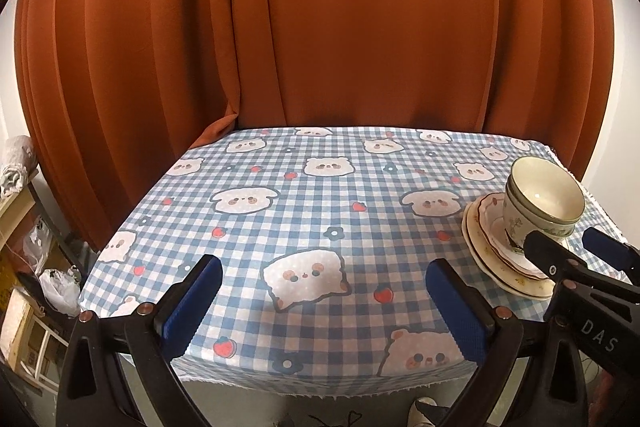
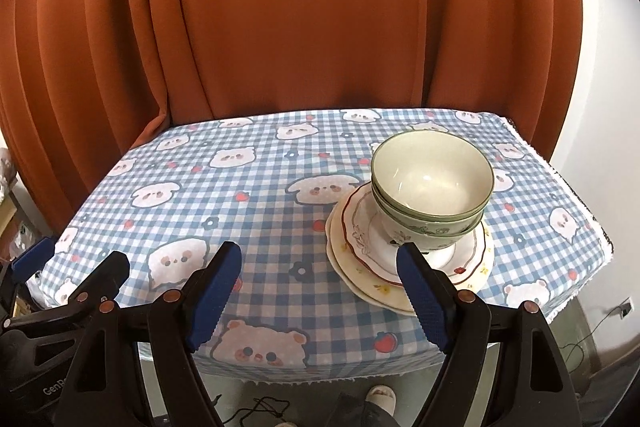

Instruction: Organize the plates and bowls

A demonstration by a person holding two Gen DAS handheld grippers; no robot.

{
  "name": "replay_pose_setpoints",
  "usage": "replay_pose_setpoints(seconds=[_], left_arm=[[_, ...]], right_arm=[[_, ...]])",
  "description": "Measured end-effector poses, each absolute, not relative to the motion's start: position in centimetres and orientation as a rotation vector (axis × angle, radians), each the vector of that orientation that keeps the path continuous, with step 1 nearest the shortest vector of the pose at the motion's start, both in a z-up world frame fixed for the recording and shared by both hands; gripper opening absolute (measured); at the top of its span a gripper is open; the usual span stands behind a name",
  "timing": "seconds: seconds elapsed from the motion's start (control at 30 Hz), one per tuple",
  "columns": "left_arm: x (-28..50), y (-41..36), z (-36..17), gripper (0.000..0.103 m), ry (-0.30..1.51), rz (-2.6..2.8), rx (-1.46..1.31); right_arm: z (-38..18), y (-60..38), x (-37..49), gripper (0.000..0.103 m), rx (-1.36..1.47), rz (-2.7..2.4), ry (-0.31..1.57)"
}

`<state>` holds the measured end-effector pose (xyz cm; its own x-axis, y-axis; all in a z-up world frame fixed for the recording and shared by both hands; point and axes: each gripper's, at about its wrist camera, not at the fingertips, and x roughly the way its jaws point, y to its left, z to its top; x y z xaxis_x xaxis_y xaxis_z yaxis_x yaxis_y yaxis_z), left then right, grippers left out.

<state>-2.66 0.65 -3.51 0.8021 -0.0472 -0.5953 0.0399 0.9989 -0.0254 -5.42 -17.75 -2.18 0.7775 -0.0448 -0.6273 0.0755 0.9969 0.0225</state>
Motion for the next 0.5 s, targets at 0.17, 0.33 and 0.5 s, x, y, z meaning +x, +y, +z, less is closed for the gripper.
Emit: replay_pose_setpoints(seconds=[0.17,0.33,0.5], left_arm=[[-2.73,0.76,-3.32,0.102,0.627,-0.039,-0.015],[-2.56,1.01,-3.39,0.103,0.625,-0.041,-0.024],[-2.35,1.19,-3.49,0.103,0.624,-0.041,-0.023]], right_arm=[[-2.12,-17.64,-5.32,0.082,0.047,-0.06,0.675],[-2.11,-17.47,-5.29,0.082,0.039,-0.056,0.671],[-2.26,-17.36,-5.1,0.082,0.036,-0.056,0.676]])
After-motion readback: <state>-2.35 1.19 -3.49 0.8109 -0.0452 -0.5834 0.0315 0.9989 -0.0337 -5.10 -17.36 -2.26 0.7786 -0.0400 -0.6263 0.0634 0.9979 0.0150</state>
